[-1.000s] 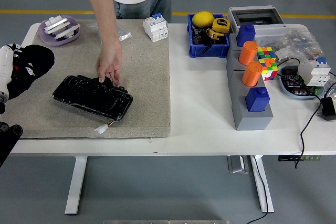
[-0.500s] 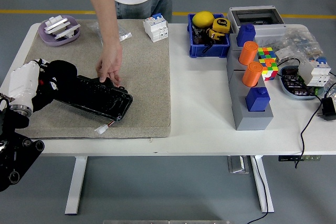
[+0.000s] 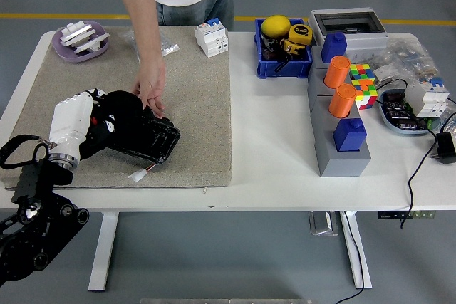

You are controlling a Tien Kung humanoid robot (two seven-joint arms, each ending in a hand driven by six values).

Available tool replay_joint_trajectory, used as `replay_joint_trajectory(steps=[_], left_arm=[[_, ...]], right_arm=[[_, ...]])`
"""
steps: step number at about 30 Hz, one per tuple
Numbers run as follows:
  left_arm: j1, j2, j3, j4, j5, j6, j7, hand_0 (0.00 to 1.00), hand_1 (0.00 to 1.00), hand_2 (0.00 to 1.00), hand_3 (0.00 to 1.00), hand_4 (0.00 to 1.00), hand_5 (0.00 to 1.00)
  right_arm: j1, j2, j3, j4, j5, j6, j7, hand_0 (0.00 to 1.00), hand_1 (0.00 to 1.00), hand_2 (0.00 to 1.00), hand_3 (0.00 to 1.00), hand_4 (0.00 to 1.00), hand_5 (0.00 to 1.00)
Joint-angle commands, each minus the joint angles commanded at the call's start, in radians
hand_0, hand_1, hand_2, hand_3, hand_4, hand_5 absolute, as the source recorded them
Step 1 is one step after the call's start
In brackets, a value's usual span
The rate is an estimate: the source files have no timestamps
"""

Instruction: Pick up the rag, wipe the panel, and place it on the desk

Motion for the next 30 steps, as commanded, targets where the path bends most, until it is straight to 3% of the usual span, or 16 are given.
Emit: replay_joint_trajectory(steps=[10, 19, 30], left_arm=[[0.012, -0.002, 0.134, -0.064, -0.006, 0.0, 0.024, 0.223, 0.185, 0.595, 0.52, 0.074, 0.002], [0.018, -0.002, 0.184, -0.169, 0.018, -0.013, 0.062, 0.224, 0.183, 0.593, 0.52, 0.07, 0.002], [0.023, -0.018, 0.173, -0.14, 0.022, -0.01, 0.073, 0.224, 0.184, 0.592, 0.521, 0.071, 0.002]], right_arm=[[0.0, -0.005, -0.007, 0.0, 0.003, 0.003, -0.001, 0.78, 0.541, 0.689, 0.636, 0.998, 0.535], [0.002, -0.008, -0.01, -0.002, 0.007, 0.005, -0.002, 0.779, 0.539, 0.688, 0.635, 0.998, 0.536], [0.002, -0.006, -0.014, -0.001, 0.009, 0.004, -0.003, 0.779, 0.539, 0.689, 0.637, 0.998, 0.535]])
